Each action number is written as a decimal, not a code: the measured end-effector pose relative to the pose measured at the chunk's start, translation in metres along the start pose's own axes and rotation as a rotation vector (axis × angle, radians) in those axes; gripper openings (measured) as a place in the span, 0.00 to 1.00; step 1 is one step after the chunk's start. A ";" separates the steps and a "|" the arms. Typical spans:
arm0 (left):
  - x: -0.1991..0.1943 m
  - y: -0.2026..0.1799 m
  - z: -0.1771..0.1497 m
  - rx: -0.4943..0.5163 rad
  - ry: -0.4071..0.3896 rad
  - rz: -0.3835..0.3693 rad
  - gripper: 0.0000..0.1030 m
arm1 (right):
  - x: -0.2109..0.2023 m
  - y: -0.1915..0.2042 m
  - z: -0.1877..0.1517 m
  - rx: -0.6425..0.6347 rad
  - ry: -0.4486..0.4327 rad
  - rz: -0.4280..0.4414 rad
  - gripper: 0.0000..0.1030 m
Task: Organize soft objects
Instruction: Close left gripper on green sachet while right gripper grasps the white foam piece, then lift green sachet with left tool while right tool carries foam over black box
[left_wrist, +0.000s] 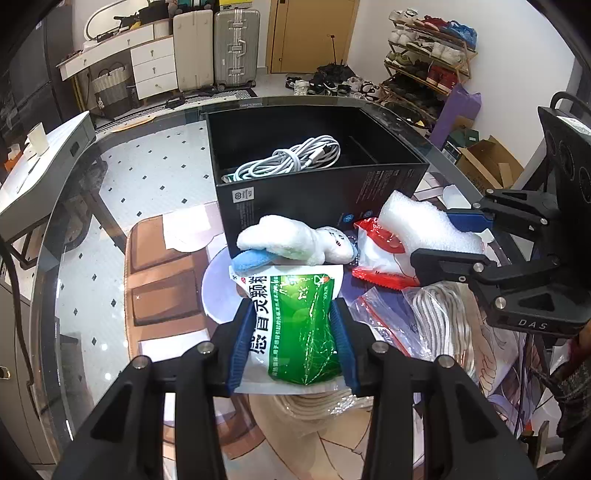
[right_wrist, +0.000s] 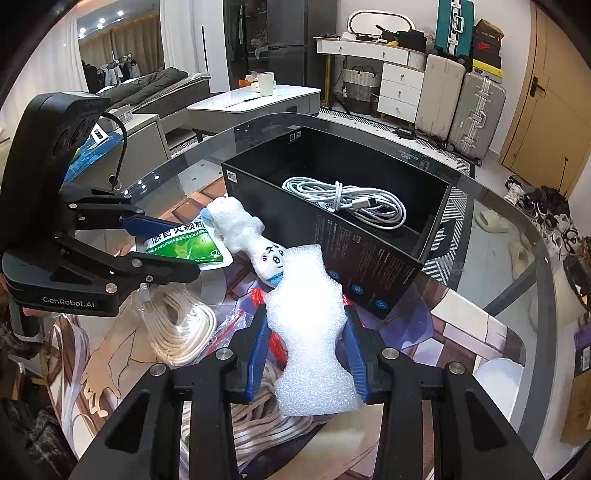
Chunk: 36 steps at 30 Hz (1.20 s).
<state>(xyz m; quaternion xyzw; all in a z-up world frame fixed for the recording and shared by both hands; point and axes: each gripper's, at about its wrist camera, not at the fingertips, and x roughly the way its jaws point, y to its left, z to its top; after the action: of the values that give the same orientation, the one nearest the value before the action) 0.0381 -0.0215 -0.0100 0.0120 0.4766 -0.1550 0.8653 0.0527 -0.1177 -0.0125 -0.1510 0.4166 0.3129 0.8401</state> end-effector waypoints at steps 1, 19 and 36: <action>-0.002 -0.002 0.000 0.004 -0.004 0.000 0.39 | 0.000 0.002 0.000 -0.001 0.000 -0.001 0.38; -0.019 -0.012 0.017 0.035 -0.056 0.034 0.39 | -0.031 -0.015 0.000 0.075 -0.099 -0.039 0.38; -0.033 -0.010 0.040 0.038 -0.123 0.056 0.38 | -0.045 -0.025 0.026 0.113 -0.185 -0.070 0.38</action>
<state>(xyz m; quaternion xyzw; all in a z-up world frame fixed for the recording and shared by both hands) 0.0516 -0.0292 0.0402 0.0320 0.4192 -0.1400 0.8965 0.0643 -0.1416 0.0383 -0.0882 0.3487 0.2719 0.8926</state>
